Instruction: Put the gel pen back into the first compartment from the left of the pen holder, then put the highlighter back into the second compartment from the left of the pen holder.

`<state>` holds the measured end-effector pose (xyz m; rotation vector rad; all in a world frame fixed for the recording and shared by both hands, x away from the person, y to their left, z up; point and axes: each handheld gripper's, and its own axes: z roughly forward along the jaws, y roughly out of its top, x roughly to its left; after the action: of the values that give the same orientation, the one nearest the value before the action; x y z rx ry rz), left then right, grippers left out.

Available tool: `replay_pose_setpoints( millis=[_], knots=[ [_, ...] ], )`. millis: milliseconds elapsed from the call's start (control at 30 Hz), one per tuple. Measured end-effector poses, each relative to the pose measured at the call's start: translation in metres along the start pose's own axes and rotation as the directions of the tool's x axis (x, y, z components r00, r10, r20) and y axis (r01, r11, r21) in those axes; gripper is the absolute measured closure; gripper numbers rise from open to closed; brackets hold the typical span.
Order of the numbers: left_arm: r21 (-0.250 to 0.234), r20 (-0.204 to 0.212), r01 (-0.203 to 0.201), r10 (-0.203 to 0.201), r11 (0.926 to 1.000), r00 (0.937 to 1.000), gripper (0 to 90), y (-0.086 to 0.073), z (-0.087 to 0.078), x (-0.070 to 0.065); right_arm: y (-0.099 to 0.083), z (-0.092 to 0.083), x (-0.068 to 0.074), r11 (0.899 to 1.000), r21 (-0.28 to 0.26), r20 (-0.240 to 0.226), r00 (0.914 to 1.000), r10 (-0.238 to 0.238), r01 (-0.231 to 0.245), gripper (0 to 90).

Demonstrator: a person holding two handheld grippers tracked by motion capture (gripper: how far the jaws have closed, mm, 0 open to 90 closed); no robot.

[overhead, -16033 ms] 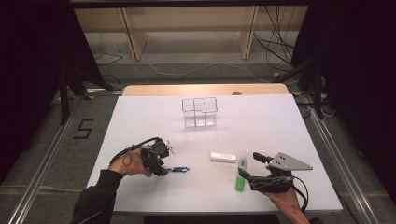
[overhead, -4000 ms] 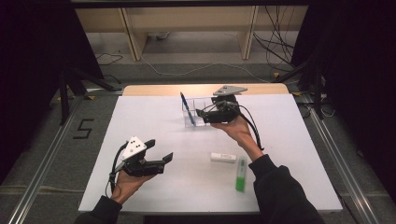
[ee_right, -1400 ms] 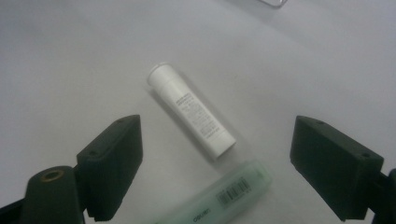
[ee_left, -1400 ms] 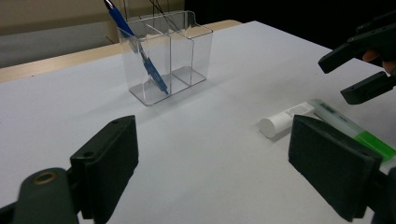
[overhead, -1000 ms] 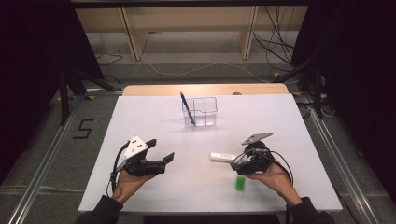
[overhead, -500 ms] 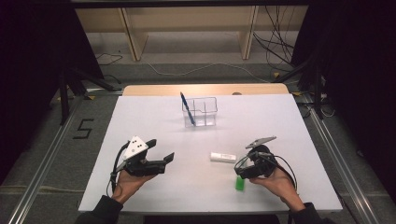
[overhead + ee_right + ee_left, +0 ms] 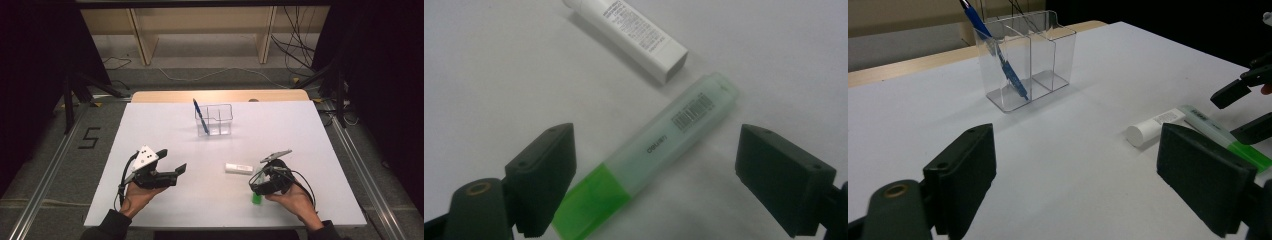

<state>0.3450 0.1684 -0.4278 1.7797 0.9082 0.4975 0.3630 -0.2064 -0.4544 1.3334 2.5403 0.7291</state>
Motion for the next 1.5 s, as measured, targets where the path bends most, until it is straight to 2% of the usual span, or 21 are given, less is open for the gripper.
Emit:
replay_pose_setpoints(
  millis=[267, 733, 1100, 1500],
  knots=[
    [-0.003, -0.001, 0.001, -0.001, 1.0000, 1.0000, 15.6, 0.000, -0.001, 0.000, -0.001, 0.003, 0.004, 1.000, 0.015, 0.027, 0.9996, 0.002, -0.003, 17.9],
    [0.002, -0.006, -0.006, 0.006, 1.0000, 1.0000, 15.5, 0.000, 0.000, 0.000, -0.001, 0.004, 0.008, 0.999, 0.033, 0.031, 0.9994, 0.015, -0.016, 20.2],
    [0.000, -0.001, -0.016, 0.016, 0.9999, 0.9999, 15.6, 0.000, -0.001, -0.001, -0.005, 0.003, 0.011, 0.998, 0.049, 0.023, 0.9985, 0.049, -0.050, 21.7],
    [-0.003, 0.002, -0.016, 0.016, 0.9999, 0.9999, 15.6, 0.000, 0.000, -0.002, -0.005, 0.009, 0.017, 0.996, 0.082, 0.040, 0.9985, 0.036, -0.040, 24.4]
  ],
)
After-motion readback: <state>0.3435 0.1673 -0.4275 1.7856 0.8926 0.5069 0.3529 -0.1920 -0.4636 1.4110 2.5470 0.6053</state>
